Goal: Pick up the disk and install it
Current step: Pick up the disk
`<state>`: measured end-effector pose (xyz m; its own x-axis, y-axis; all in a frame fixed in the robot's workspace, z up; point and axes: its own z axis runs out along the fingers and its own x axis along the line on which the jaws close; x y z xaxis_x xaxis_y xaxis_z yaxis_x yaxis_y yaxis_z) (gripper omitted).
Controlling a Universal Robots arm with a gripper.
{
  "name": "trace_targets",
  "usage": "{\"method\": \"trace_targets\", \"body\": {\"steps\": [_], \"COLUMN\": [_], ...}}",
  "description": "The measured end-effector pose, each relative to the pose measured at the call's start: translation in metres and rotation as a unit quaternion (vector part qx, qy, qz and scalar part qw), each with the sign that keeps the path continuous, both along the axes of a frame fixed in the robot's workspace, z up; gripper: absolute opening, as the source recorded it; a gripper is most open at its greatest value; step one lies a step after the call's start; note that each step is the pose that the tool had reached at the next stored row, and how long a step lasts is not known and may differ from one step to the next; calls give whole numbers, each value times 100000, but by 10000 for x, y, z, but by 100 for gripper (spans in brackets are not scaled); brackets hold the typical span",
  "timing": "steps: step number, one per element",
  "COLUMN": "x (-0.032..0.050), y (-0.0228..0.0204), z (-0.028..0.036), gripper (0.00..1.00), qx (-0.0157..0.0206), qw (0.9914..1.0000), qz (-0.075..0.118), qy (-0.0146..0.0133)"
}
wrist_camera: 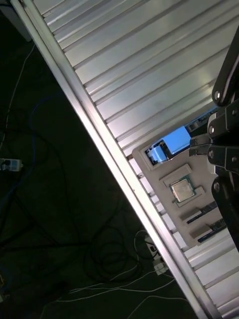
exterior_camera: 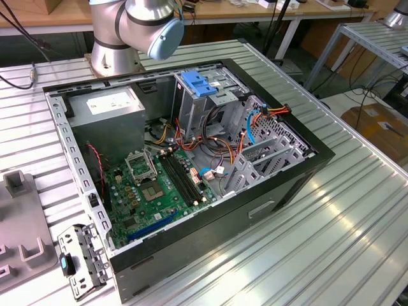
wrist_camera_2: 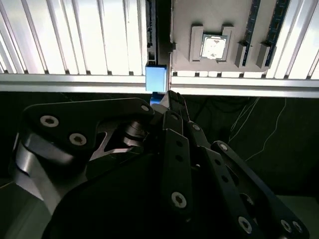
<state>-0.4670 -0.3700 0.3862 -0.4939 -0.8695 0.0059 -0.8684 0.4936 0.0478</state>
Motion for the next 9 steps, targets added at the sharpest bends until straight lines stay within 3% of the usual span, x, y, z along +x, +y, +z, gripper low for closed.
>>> {"method": "trace_targets", "body": {"steps": [3, 7, 9], "x": [0, 3, 4], "y": [0, 20, 21], "z": [0, -2, -11], "gripper": [11, 11, 11], "qx": [-2, -1, -3], "qw": [99942, 99837, 99683], "qz": [3416, 5708, 7956], "qy": [5, 4, -22]}}
